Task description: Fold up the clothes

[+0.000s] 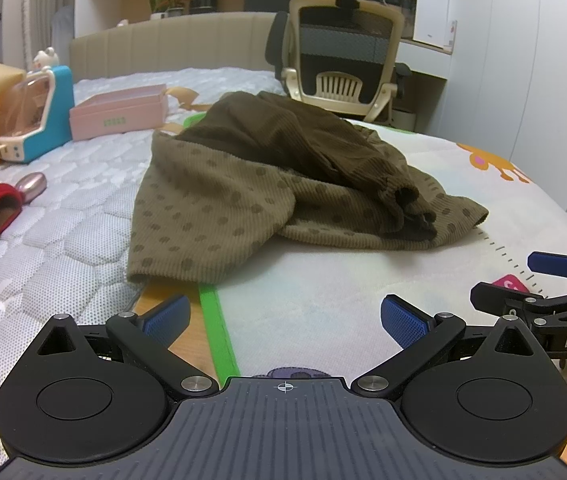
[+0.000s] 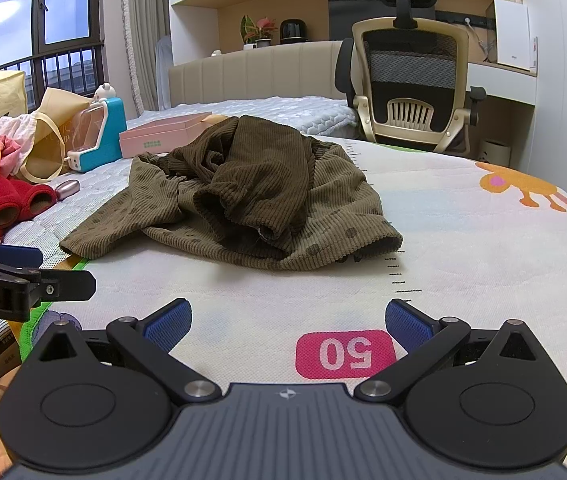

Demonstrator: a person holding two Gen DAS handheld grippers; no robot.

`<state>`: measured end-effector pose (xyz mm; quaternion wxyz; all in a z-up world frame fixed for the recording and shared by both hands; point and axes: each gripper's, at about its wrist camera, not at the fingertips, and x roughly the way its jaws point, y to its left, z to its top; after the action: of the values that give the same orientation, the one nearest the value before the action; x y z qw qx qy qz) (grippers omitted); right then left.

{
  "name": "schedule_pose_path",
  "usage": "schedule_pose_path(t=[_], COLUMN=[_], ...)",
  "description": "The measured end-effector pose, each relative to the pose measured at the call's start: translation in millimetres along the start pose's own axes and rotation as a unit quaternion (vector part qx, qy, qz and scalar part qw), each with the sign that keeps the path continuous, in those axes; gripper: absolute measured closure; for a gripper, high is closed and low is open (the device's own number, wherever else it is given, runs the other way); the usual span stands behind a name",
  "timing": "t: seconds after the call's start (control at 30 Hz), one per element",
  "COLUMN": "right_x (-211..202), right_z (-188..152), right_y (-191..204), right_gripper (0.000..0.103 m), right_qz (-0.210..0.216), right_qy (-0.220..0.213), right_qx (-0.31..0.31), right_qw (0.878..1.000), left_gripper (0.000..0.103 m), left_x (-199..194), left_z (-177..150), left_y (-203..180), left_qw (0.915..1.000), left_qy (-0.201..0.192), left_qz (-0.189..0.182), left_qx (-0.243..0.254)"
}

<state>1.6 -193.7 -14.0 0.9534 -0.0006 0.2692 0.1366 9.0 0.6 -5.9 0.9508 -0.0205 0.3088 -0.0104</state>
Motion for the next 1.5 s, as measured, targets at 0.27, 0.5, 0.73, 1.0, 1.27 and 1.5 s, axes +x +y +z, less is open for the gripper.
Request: schedule_pose_path(t=[0.27, 0.5, 0.73, 1.0, 1.27, 1.5], right_x=[0, 0, 0, 1, 26, 99], right_z=[0, 0, -1, 4, 61, 104], right_y=[0, 0, 1, 2, -19, -32], right_gripper=[0.0, 0.0, 0.0, 0.0, 0.0, 0.0], right_qz=[0.0, 0.0, -0.001, 0.002, 0.065, 0.084], right_qy=[0.0, 0.001, 0.0, 0.009, 0.064, 0.097], right_qx=[0.001, 0.001, 0.001, -0.01, 0.01, 0.039], right_qw=[1.0, 1.0, 1.0, 1.0, 0.996, 0.991], left_gripper=[0.0, 0.0, 0.0, 0.0, 0.0, 0.0], left_x=[-1, -1, -1, 3, 35, 117], left_z=[-1, -1, -1, 6, 74, 109], left_y=[0, 0, 0, 6, 21, 30], left_qw=[1.0, 1.0, 1.0, 1.0, 0.9985, 0.9974], left_qy=[0.0, 0.0, -0.001, 0.0, -0.016, 0.02], left_qz=[0.0, 0.0, 0.0, -0.003, -0.051, -0.07], left_qx=[0.0, 0.001, 0.001, 0.002, 0.011, 0.002])
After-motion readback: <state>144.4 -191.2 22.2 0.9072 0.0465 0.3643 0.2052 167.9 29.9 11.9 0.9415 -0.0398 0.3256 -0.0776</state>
